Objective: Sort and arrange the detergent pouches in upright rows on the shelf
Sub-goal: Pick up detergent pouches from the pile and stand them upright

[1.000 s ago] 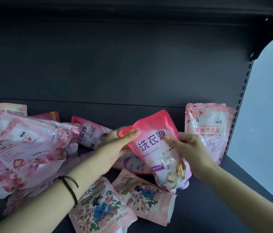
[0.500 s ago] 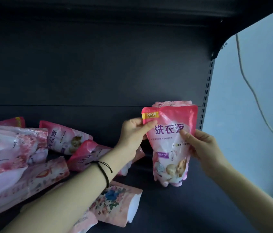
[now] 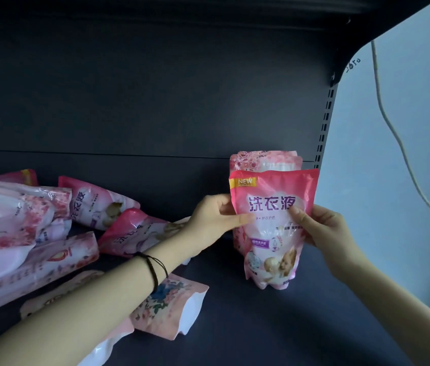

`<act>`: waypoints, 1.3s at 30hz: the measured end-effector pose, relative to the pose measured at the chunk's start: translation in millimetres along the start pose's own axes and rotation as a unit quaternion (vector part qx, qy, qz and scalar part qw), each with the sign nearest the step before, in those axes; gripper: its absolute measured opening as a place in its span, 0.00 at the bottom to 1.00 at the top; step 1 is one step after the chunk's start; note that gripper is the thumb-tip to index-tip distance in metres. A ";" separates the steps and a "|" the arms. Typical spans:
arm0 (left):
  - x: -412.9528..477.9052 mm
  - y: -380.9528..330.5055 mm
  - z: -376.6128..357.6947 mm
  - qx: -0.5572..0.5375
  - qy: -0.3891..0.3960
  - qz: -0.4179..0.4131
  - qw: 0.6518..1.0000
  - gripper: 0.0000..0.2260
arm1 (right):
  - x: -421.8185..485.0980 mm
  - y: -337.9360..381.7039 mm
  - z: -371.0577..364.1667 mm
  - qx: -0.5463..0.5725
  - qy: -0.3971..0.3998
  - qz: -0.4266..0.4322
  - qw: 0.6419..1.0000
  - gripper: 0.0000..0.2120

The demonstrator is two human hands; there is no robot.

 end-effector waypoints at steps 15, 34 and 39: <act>-3.9 -8.8 -3.6 0.056 0.103 0.008 0.993 0.08 | -4.0 5.2 -1.9 -0.027 0.019 -0.013 0.999 0.11; -50.6 -46.6 133.5 0.705 0.216 -0.080 0.671 0.16 | -76.8 154.3 -93.3 -0.504 -0.113 0.403 0.756 0.08; -66.1 -48.0 167.6 0.719 0.221 -0.107 0.650 0.13 | -65.4 118.6 -183.0 -0.667 0.039 0.346 0.658 0.17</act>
Point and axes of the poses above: each hand's wrist, its own x-axis towards the middle knuckle, its own z-axis out of the back of the hand, y = z × x, the point moved 8 cm from there along x, towards the middle knuckle, and after that the axes turned 11 degrees about -z, right-handed, at the moved point
